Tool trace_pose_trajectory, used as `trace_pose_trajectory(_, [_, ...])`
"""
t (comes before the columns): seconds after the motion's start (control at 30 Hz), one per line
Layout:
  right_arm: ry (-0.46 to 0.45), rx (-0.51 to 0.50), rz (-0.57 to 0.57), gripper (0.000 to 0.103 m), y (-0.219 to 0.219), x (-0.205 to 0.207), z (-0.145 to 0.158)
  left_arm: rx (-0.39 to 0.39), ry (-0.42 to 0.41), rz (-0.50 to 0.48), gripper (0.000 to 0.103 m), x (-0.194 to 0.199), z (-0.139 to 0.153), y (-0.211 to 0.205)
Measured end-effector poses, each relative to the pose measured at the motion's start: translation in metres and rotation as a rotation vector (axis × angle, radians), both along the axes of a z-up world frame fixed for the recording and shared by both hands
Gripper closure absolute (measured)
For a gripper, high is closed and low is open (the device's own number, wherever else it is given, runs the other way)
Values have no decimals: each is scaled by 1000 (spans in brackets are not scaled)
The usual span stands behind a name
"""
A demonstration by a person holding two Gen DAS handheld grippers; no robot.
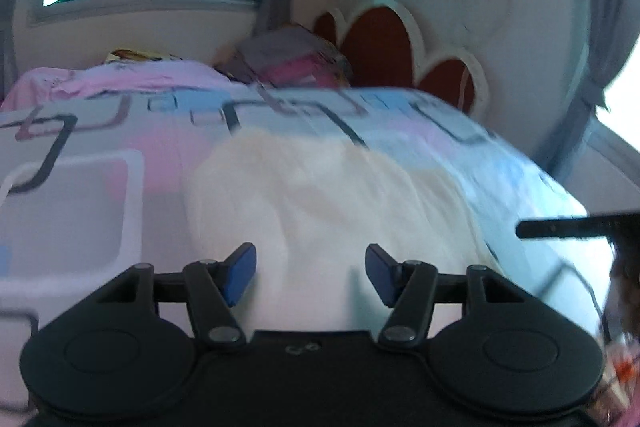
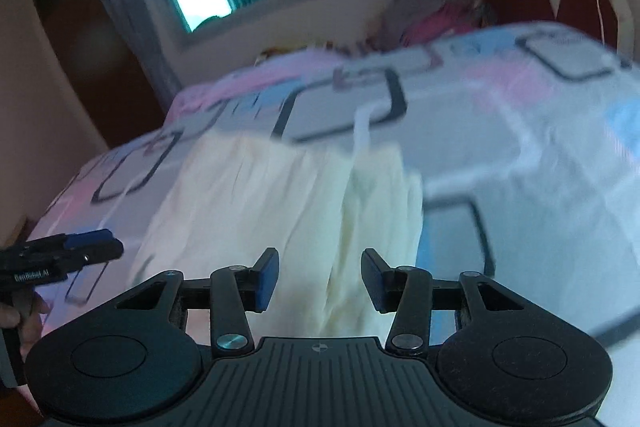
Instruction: Fold large clothes
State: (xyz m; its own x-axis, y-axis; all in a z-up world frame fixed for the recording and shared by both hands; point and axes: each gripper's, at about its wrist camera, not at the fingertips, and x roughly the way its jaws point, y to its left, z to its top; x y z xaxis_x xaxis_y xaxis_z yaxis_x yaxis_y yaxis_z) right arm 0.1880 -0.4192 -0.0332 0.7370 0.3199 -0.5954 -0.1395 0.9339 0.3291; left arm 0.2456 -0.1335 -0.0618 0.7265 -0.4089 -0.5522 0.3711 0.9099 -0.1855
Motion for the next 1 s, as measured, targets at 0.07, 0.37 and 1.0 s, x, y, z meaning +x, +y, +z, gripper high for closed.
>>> trace_pose_trajectory(0.07, [-11,-6,0,73,5,22,3,-22,-18,14,48,28,4,-7])
trace_pose_trajectory(0.37, [39,-36,50,82,18,103,-42,0,36,-14,58,104,-30,-47])
trace_pose_trajectory(1.0, [31,-107,17,82,18,113,-29,32,46,16,56,112,-28,-39])
